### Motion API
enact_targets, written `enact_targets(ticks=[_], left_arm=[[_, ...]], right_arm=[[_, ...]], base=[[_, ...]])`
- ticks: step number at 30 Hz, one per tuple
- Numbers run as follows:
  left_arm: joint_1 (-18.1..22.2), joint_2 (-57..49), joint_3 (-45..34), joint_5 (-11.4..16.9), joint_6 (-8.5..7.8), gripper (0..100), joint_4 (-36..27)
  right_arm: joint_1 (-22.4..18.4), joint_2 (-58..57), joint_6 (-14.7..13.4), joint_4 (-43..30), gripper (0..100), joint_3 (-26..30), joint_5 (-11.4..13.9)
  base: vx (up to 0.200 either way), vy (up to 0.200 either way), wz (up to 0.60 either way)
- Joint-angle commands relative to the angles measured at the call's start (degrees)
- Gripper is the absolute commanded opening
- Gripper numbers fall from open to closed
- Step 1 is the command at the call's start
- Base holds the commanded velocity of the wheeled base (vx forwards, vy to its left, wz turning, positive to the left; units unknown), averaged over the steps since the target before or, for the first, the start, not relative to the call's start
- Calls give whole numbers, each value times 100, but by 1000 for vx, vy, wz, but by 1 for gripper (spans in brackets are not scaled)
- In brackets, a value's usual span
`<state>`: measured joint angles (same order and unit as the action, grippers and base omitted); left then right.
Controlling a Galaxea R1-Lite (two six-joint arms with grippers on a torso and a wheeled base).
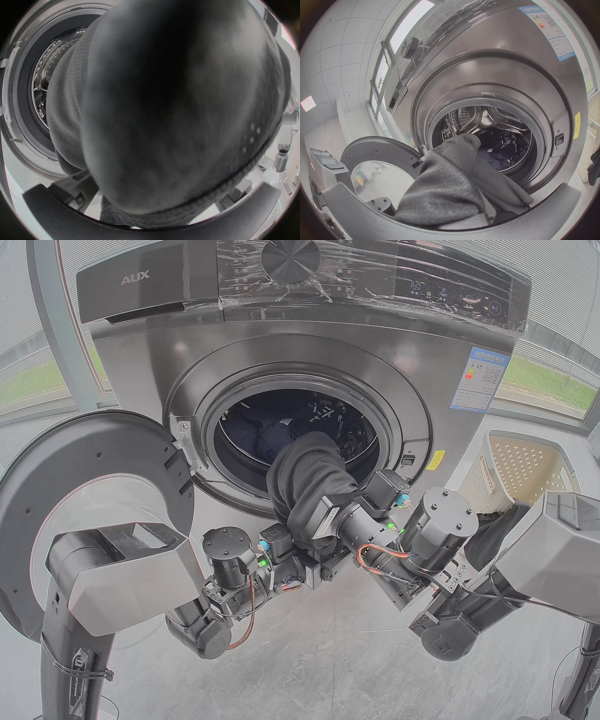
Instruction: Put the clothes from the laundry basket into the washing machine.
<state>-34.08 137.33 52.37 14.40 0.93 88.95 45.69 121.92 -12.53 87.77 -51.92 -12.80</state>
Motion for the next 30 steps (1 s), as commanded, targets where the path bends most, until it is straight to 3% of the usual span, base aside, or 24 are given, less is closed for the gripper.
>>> enact_targets(ticks=[1,4,5,8,11,14,23,30], left_arm=[[16,31,142,-33,4,100,34],[60,145,309,-139,-22,100,25],[60,154,309,-148,-22,0,25],[104,172,432,-411,39,0,34],[253,136,810,-587,250,0,43],[359,-4,906,-745,356,0,43],[376,-883,335,-745,470,0,43],[244,-1507,-394,-719,470,0,43]], right_arm=[[19,34,-4,3,0,-2,-12],[19,16,-4,12,0,24,-12],[19,16,-4,21,0,24,-12],[-16,-28,-48,38,0,77,-30],[-78,-142,-56,47,0,165,-38],[-148,-283,-83,38,0,393,-38],[-465,-230,-171,21,0,877,-38],[-579,157,-162,12,0,613,-56]], base=[[0,0,0],[0,0,0],[0,0,0],[0,0,0],[0,0,0],[0,0,0],[0,0,0],[0,0,0]])
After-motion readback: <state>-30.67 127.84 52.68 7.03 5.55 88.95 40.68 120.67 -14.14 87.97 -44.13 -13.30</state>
